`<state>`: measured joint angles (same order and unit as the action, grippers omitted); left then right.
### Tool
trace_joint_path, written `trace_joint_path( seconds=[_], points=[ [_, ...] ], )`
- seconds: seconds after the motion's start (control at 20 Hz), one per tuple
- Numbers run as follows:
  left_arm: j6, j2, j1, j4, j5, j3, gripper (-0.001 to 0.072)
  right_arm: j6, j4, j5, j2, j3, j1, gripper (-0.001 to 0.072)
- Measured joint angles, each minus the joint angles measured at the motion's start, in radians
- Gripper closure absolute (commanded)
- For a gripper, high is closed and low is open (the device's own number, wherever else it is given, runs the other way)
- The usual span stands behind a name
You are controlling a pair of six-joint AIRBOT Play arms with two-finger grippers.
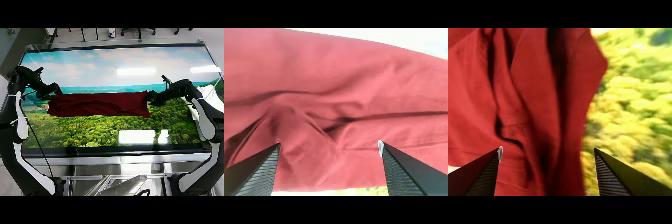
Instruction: Fold the shirts.
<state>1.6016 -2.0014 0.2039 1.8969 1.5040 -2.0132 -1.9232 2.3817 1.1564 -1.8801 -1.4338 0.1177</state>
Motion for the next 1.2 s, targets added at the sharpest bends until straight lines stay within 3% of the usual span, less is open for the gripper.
trace_joint_path(
  seconds=[0.3,0.35,0.45,0.5,0.55,0.6,0.95,1.2],
  points=[
    [-0.012,0.076,0.082,0.011,0.006,0.0,0.0,-0.008,0.063,0.009,-0.035,-0.003,-0.006,0.0068],
    [-0.012,0.091,0.087,0.016,-0.002,0.0,0.0,-0.008,0.071,0.009,-0.039,-0.005,-0.01,0.011],
    [-0.012,0.117,0.087,0.016,-0.016,0.0,0.0011,-0.012,0.073,0.005,-0.048,-0.011,-0.021,0.0348],
    [-0.013,0.129,0.082,0.016,-0.027,0.0,0.0199,-0.012,0.072,0.005,-0.054,-0.016,-0.027,0.0485],
    [-0.015,0.141,0.071,0.016,-0.032,0.0,0.0501,-0.014,0.069,-0.002,-0.061,-0.024,-0.034,0.0637],
    [-0.015,0.151,0.058,0.016,-0.039,0.0,0.0693,-0.015,0.071,-0.003,-0.067,-0.03,-0.041,0.0692],
    [-0.013,0.173,-0.145,0.017,-0.114,0.042,0.0694,-0.016,0.093,-0.041,-0.048,-0.058,-0.053,0.0694],
    [-0.011,0.159,-0.426,0.018,-0.374,0.194,0.0695,-0.016,0.092,0.0,0.111,-0.063,-0.005,0.0693]
  ],
)
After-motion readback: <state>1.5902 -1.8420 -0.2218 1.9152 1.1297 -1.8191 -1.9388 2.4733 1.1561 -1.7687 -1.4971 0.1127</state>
